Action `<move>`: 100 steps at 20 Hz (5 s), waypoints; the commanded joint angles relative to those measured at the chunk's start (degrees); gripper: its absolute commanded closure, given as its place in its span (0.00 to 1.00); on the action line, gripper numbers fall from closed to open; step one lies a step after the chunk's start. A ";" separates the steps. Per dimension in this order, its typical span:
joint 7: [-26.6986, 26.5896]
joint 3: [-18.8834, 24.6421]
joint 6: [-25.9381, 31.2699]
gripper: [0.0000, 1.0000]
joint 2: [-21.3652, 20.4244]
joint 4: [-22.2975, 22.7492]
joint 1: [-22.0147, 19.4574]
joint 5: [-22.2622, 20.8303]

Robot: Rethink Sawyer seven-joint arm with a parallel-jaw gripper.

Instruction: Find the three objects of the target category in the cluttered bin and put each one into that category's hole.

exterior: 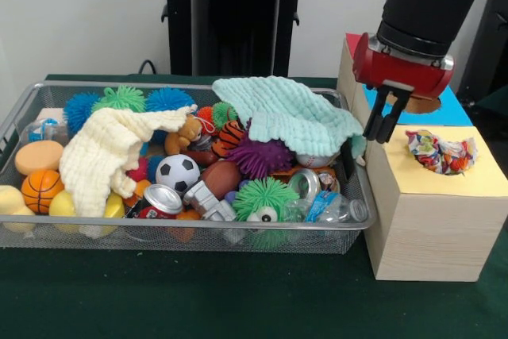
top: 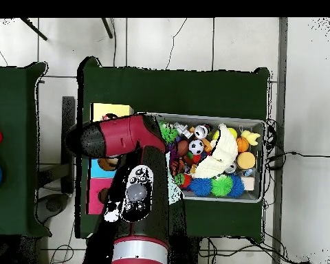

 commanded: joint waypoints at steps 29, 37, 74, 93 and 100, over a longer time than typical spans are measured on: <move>4.68 5.55 6.91 1.00 1.26 2.96 2.30 2.60; 5.39 5.33 7.70 1.00 1.68 2.06 3.23 4.37; 5.94 -1.65 3.12 1.00 10.98 -5.94 5.38 4.04; -2.50 1.72 20.73 1.00 -6.32 -1.45 0.85 7.96; -1.77 0.07 13.77 1.00 -7.01 1.81 -2.66 5.39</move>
